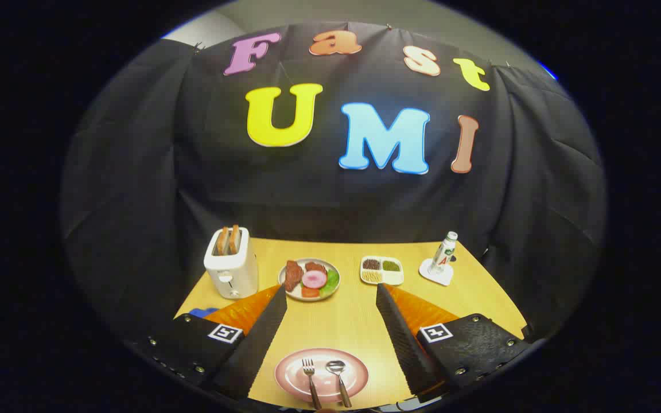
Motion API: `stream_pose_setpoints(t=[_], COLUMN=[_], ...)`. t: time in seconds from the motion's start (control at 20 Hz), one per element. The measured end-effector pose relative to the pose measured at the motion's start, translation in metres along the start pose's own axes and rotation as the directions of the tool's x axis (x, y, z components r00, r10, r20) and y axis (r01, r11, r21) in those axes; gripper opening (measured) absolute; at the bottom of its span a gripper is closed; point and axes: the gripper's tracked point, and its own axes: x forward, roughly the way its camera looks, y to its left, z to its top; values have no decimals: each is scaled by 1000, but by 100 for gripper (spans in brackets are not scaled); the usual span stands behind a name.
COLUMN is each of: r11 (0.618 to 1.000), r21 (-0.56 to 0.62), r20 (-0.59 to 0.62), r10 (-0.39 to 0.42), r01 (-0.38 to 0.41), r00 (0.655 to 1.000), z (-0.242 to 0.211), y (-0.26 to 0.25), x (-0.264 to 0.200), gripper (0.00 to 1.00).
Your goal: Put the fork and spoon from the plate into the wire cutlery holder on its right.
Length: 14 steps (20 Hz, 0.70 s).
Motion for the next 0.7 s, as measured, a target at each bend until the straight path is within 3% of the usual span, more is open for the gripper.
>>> stream_pose_setpoints(t=[0.35, 0.7], r11=[999, 999], r21=[-44, -39], r20=[-299, -360], r10=[-31, -10], r01=[19, -4], r00=[954, 933], z=[-91, -117], y=[-3, 3], x=[19, 23], gripper=[97, 97])
